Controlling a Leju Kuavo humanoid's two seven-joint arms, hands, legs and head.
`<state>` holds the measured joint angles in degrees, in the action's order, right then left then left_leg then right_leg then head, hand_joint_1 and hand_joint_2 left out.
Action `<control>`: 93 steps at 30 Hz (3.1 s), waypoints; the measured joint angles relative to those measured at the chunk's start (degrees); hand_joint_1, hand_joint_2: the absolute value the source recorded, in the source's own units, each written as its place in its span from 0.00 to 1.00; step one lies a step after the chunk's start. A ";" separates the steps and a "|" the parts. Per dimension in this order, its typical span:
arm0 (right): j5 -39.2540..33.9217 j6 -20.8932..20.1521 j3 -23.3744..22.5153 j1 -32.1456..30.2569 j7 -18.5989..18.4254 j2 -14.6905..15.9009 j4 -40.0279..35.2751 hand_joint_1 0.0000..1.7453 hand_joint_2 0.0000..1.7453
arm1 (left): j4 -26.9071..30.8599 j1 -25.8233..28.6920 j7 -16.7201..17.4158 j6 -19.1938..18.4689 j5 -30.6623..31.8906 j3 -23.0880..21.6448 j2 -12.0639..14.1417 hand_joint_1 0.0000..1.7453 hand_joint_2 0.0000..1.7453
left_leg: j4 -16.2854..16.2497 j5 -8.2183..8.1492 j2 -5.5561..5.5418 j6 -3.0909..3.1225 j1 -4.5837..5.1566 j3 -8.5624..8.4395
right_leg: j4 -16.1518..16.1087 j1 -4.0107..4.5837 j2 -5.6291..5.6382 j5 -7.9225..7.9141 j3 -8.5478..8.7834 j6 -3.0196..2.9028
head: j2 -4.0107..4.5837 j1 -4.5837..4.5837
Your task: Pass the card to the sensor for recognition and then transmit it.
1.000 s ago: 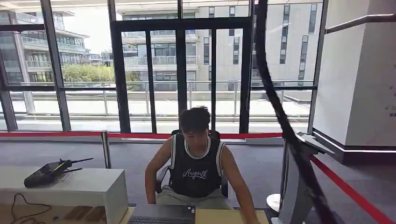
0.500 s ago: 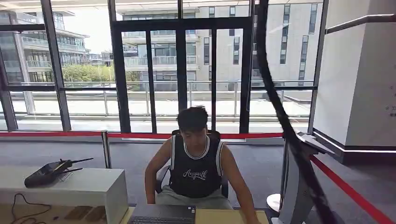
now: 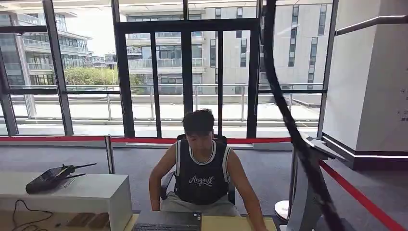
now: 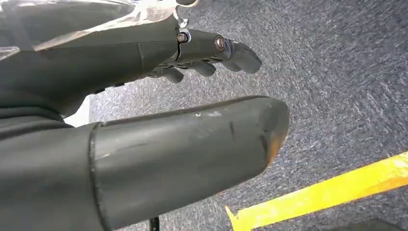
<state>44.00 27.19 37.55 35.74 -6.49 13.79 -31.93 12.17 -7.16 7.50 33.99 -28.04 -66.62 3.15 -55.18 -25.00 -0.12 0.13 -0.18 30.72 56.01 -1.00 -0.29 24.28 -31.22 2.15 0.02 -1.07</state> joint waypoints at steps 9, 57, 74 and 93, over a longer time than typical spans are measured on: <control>-0.61 2.05 0.00 0.40 0.87 -0.74 1.27 1.00 1.00 | 0.00 0.01 -0.04 0.00 0.13 0.00 0.00 0.00 0.00 | 0.00 0.00 0.00 0.00 0.00 -0.03 | 0.00 0.00 0.00 0.00 0.04 0.00 | 0.00 0.00; 9.90 -6.47 4.65 24.73 -2.93 -11.98 -3.43 1.00 1.00 | 0.00 -3.51 0.46 -3.43 5.84 -2.60 -0.07 0.00 0.00 | -0.01 0.03 0.00 -0.04 -0.04 0.10 | 0.07 0.04 0.00 -0.01 -0.08 -0.01 | 0.00 -0.04; 9.53 -6.64 5.90 26.37 -3.65 -13.86 3.19 0.04 1.00 | 0.00 -4.00 0.98 -3.96 6.27 -3.78 -0.02 0.00 0.00 | -0.01 0.02 -0.01 -0.04 -0.04 0.10 | 0.06 0.04 0.00 0.00 -0.12 -0.02 | 0.00 -0.04; -6.03 -3.19 2.65 23.15 4.67 -12.41 1.95 0.00 0.00 | -0.02 -2.48 0.31 -2.47 4.07 -4.33 0.07 0.00 0.00 | -0.02 0.02 0.00 -0.04 -0.04 0.08 | 0.05 0.04 0.01 0.00 -0.12 -0.02 | 0.00 -0.04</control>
<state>37.97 24.00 40.20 58.89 -1.82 1.38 -29.98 12.15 -9.64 7.80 31.52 -23.98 -70.95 3.21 -55.19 -24.98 -0.12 0.09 -0.22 30.80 56.06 -0.95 -0.28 24.27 -31.34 2.13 0.02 -1.11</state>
